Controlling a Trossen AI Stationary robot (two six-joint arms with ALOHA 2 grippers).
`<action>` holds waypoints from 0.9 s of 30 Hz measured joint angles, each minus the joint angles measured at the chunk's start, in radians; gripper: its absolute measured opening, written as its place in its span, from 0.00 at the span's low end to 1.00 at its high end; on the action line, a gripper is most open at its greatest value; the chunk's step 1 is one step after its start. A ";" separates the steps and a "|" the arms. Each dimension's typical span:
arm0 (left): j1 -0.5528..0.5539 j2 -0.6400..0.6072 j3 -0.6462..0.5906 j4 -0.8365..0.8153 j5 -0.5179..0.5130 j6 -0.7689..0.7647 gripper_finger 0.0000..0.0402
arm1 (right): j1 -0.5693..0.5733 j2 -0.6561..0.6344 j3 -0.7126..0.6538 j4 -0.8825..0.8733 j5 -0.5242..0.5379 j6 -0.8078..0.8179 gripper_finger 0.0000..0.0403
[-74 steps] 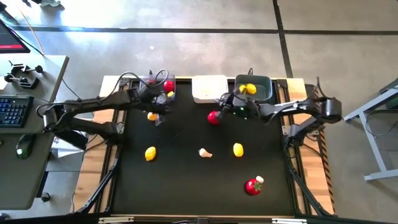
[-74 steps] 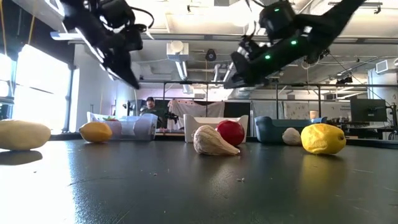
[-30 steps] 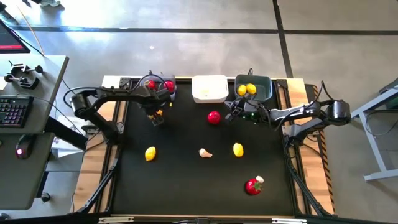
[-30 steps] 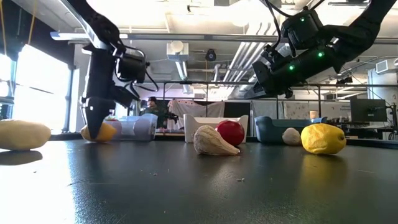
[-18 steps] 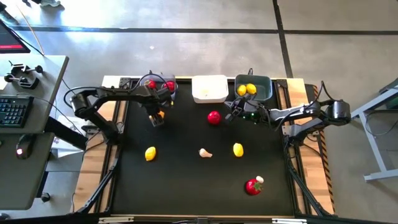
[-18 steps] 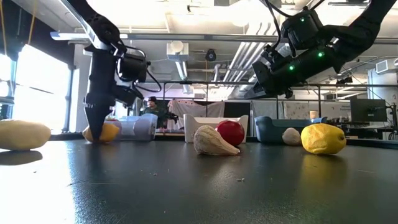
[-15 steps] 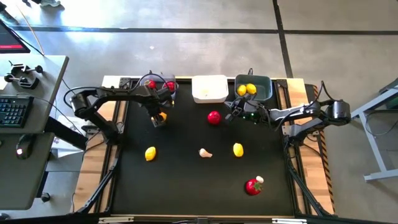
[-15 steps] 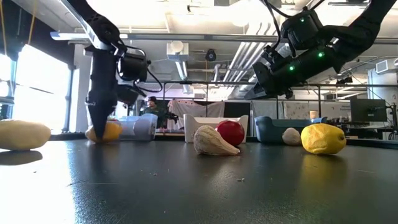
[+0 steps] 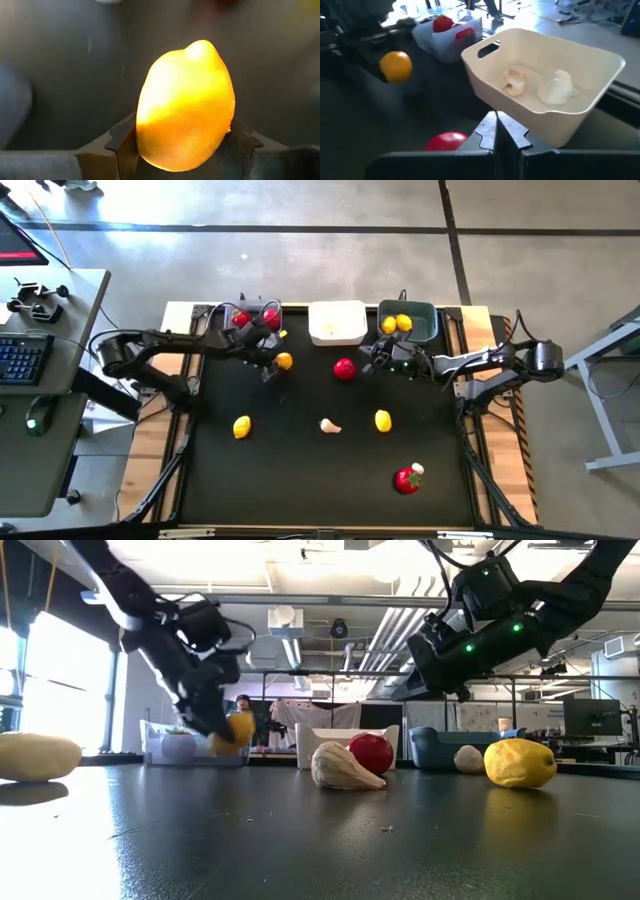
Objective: Sort produce into baskets
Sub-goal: Put the lemon into the blue bin
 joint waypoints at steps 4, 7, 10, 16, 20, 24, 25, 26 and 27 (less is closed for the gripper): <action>-0.037 0.005 -0.100 0.365 -0.013 0.006 0.47 | 0.000 0.000 0.000 0.009 -0.015 0.000 0.00; -0.062 0.021 -0.172 0.576 -0.053 0.008 0.47 | 0.000 0.000 0.000 0.016 -0.015 0.000 0.00; -0.076 0.041 -0.219 0.688 -0.095 0.027 0.47 | 0.000 0.000 0.000 0.023 -0.015 0.000 0.00; -0.098 0.112 -0.239 0.750 -0.137 0.053 0.47 | 0.000 0.000 0.000 0.051 -0.015 -0.016 0.00; -0.112 0.177 -0.238 0.833 -0.138 0.056 0.47 | 0.000 0.000 0.000 0.052 -0.015 -0.019 0.00; -0.117 0.249 -0.238 0.885 -0.143 0.060 0.47 | 0.000 0.000 0.000 0.051 -0.015 -0.019 0.00; -0.117 0.268 -0.238 0.896 -0.144 0.060 0.47 | 0.000 0.000 0.000 0.051 -0.015 -0.019 0.00; -0.117 0.287 -0.238 0.908 -0.144 0.060 0.47 | 0.000 0.000 0.000 0.051 -0.015 -0.019 0.00; -0.117 0.304 -0.237 0.928 -0.143 0.060 0.47 | 0.000 0.000 0.000 0.051 -0.016 -0.019 0.00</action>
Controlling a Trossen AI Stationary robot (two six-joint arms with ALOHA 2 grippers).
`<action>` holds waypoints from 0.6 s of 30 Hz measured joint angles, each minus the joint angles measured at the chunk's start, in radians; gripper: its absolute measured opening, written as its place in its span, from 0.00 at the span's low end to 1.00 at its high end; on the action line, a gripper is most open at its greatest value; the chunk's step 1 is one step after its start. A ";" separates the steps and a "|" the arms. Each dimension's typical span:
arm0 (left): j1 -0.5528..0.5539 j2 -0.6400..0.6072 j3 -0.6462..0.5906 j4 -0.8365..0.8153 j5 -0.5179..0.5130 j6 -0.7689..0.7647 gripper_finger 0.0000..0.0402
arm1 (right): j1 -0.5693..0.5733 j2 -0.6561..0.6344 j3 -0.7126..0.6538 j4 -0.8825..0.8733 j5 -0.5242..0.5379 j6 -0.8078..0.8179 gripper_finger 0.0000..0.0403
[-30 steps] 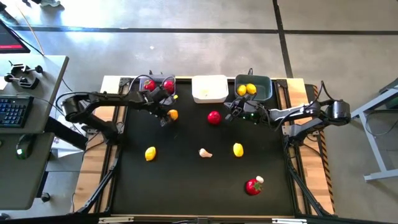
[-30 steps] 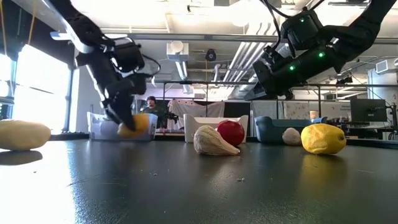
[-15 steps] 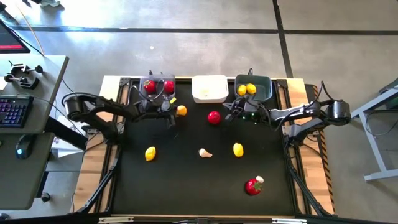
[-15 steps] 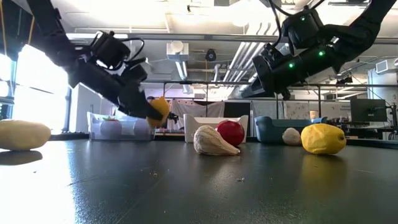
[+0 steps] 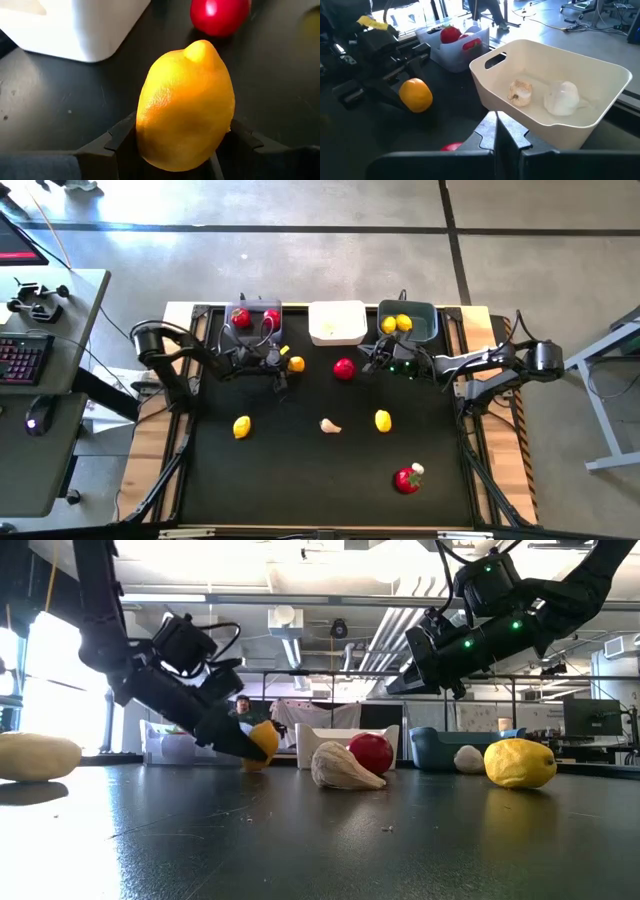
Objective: Sort produce into baskets
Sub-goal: Put the lemon into the blue bin
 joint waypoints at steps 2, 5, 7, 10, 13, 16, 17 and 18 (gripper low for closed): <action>0.000 0.034 0.002 0.032 0.000 0.000 0.47 | 0.000 0.000 0.000 0.000 0.000 -0.004 0.00; 0.000 0.077 0.003 0.079 0.000 -0.008 0.47 | 0.000 0.000 0.000 -0.001 -0.015 -0.009 0.00; 0.001 0.096 0.002 0.116 0.011 -0.025 0.47 | 0.000 0.000 0.000 0.002 -0.045 -0.027 0.00; 0.002 0.102 0.000 0.168 0.058 -0.058 0.47 | 0.000 0.000 0.000 0.036 -0.111 -0.045 0.00; 0.000 0.087 0.009 0.173 0.121 -0.099 0.47 | 0.012 0.000 0.000 0.088 -0.145 -0.063 0.00; -0.002 0.069 0.035 0.206 0.182 -0.137 0.47 | 0.039 0.000 0.002 0.133 -0.134 -0.088 0.02; -0.005 0.068 0.046 0.208 0.201 -0.149 0.47 | 0.047 0.000 0.007 0.134 -0.130 -0.097 0.04; -0.010 0.068 0.058 0.207 0.217 -0.164 0.46 | 0.057 0.000 0.015 0.134 -0.129 -0.103 0.06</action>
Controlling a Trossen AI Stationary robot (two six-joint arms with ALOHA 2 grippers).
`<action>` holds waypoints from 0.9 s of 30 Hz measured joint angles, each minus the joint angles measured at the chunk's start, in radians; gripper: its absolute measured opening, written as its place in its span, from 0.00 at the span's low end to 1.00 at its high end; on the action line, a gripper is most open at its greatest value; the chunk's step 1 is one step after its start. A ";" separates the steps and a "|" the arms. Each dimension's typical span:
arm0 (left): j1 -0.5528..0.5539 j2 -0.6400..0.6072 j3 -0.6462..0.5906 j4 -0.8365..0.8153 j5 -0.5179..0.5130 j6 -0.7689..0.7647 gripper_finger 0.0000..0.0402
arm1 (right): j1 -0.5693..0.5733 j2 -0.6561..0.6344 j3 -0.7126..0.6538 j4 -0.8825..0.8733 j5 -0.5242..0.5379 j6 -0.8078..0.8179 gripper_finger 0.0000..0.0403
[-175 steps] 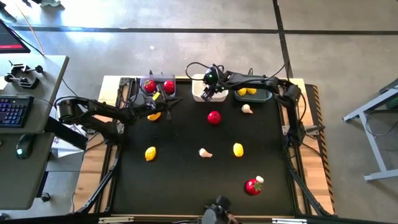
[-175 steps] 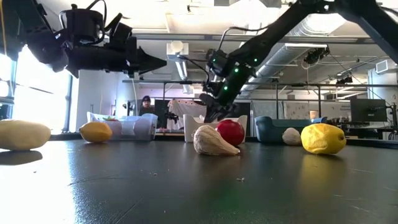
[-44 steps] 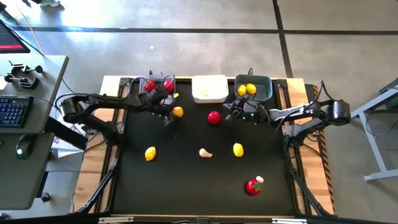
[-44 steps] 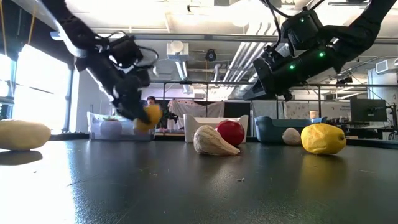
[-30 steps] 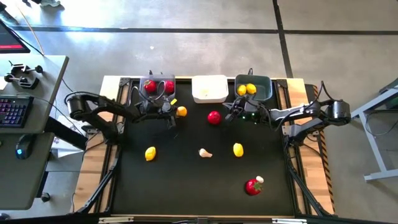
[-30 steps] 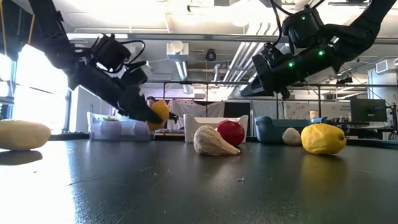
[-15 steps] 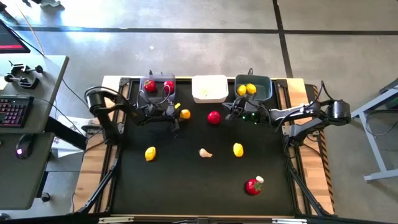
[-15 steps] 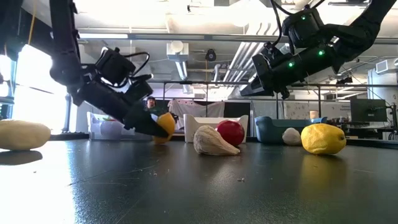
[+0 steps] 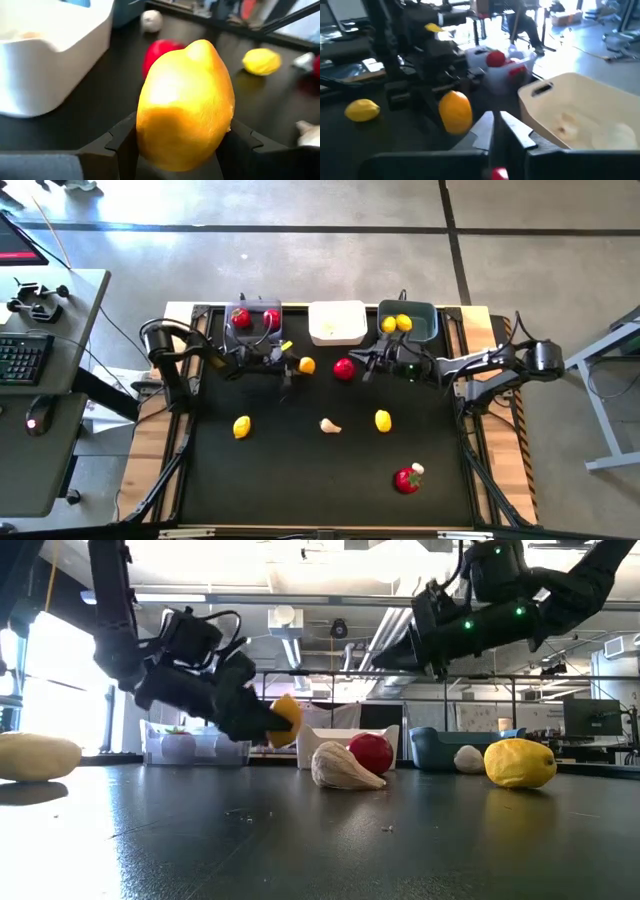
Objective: Sort produce into baskets
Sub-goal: Put the lemon into the blue bin
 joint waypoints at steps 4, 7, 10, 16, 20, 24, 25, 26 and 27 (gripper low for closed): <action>-0.033 -0.003 0.055 0.008 0.047 -0.021 0.46 | 0.043 0.006 0.047 0.000 -0.004 -0.001 0.20; -0.061 -0.003 0.095 0.004 0.050 -0.021 0.46 | 0.074 0.023 0.089 -0.004 -0.005 -0.001 0.33; -0.083 -0.004 0.137 0.007 0.051 -0.030 0.46 | 0.099 0.046 0.135 -0.017 0.018 -0.001 0.46; -0.102 -0.004 0.202 0.001 0.088 -0.045 0.46 | 0.126 0.083 0.240 -0.143 0.064 -0.001 0.65; -0.102 -0.004 0.236 0.001 0.095 -0.054 0.46 | 0.135 0.107 0.296 -0.199 0.067 -0.001 0.70; -0.101 -0.004 0.258 0.001 0.095 -0.054 0.46 | 0.137 0.119 0.334 -0.242 0.067 -0.005 0.71; -0.101 -0.004 0.263 0.001 0.095 -0.054 0.46 | 0.137 0.119 0.339 -0.259 0.068 -0.013 0.71; -0.101 -0.005 0.267 0.001 0.097 -0.054 0.46 | 0.137 0.119 0.345 -0.267 0.068 -0.023 0.71; -0.101 -0.005 0.270 0.000 0.099 -0.051 0.46 | 0.137 0.119 0.348 -0.276 0.067 -0.028 0.71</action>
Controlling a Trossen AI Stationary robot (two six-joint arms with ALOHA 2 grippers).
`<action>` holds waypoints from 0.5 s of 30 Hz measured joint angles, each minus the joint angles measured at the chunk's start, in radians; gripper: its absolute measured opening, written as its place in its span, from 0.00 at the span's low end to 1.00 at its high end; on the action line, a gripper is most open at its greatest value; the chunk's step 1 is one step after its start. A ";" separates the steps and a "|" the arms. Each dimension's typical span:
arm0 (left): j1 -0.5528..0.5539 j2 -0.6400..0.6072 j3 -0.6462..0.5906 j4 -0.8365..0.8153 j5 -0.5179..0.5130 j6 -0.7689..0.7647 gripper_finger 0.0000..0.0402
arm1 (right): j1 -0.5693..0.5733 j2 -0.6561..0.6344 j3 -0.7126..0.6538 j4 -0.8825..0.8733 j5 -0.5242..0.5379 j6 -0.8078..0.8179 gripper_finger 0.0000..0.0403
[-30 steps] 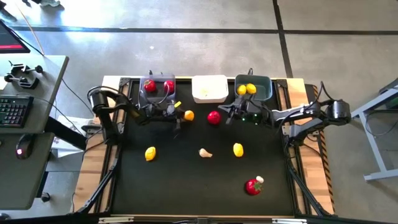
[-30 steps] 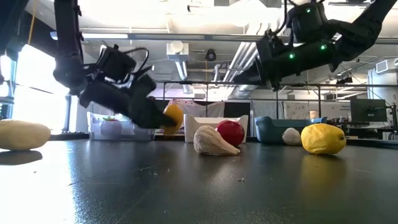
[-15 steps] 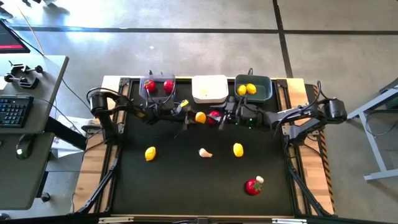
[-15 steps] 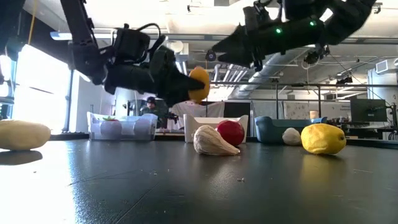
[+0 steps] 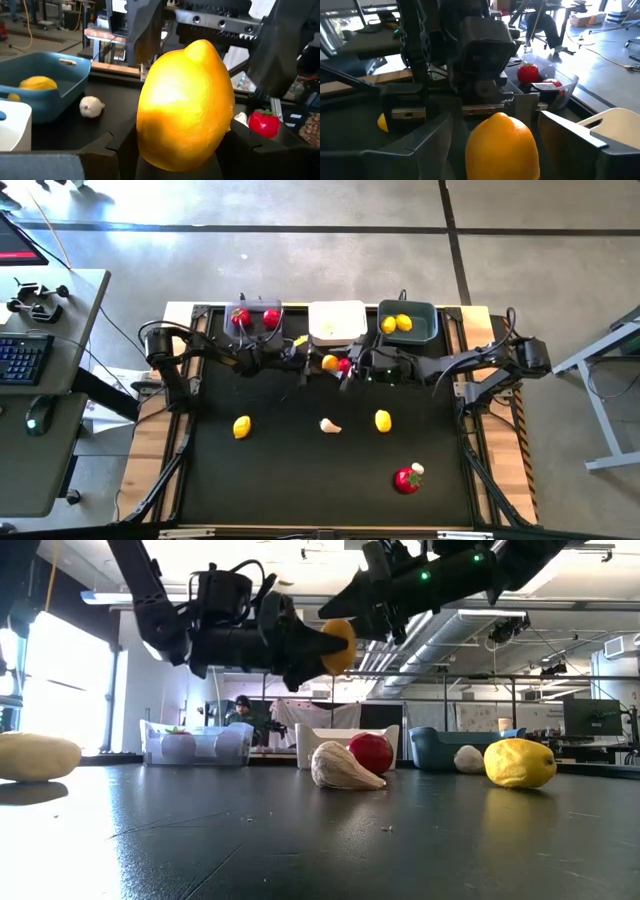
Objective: Sort produce into baskets
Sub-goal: Put the lemon into the blue bin
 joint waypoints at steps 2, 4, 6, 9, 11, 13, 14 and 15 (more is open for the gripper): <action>0.000 0.000 0.007 0.000 0.000 0.003 0.46 | 0.000 0.000 0.001 -0.001 0.000 0.000 0.71; 0.000 0.000 0.017 0.000 0.000 0.003 0.46 | 0.000 0.000 0.001 -0.002 0.000 0.000 0.71; -0.001 0.000 0.024 0.000 0.000 0.003 0.46 | 0.000 0.000 0.001 -0.001 0.000 0.000 0.71; -0.006 0.000 0.032 0.000 0.000 0.003 0.46 | 0.000 0.000 0.000 -0.003 0.000 -0.008 0.70; -0.011 0.000 0.044 -0.001 0.000 0.004 0.46 | 0.000 0.000 0.000 -0.009 -0.007 -0.016 0.67; -0.018 0.000 0.055 -0.008 0.001 -0.002 0.46 | 0.000 -0.001 0.000 -0.009 -0.006 -0.019 0.63; -0.023 0.001 0.060 -0.013 0.000 -0.001 0.46 | 0.000 -0.002 0.000 -0.009 -0.006 -0.024 0.60; -0.028 0.001 0.065 -0.023 0.000 0.004 0.46 | 0.000 -0.002 0.000 -0.009 -0.009 -0.026 0.58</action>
